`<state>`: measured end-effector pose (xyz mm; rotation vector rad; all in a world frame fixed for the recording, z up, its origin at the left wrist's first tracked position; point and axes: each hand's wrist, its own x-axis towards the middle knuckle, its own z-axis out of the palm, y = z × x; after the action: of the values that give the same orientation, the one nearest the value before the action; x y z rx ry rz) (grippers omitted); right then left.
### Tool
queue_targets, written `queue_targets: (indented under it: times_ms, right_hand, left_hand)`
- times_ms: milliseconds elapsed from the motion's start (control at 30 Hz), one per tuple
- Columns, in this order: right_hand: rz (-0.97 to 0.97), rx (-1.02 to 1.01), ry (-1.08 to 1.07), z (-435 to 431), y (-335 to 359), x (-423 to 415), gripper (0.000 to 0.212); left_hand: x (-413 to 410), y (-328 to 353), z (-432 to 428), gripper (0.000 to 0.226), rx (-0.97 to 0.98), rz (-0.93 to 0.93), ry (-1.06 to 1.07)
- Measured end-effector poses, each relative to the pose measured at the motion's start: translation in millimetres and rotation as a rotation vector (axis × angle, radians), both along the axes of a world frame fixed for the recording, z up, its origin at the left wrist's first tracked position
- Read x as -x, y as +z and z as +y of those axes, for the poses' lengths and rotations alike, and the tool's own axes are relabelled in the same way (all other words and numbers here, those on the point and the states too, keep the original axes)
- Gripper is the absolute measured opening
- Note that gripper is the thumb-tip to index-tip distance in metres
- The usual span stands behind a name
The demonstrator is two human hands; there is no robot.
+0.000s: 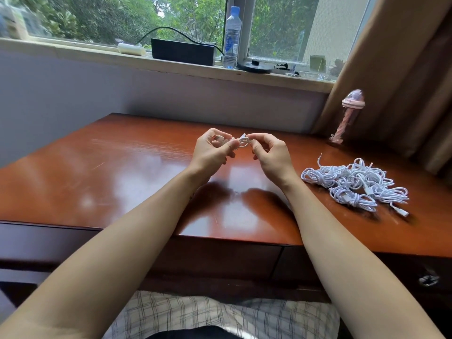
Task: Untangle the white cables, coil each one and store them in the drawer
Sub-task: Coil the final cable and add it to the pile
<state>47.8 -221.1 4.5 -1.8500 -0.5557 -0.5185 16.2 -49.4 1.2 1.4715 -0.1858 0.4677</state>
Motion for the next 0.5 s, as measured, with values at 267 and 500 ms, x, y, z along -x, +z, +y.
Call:
queue_targets:
  times_ms: [267, 500]
  right_hand:
    - [0.12, -0.144, 0.095, -1, 4, 4, 0.02]
    - [0.146, -0.023, 0.05, -9, 7, -2, 0.026]
  left_hand:
    - [-2, -5, -2, 0.03, -0.148, -0.032, -0.014]
    - [-8, -13, -5, 0.022, -0.347, -0.064, 0.062]
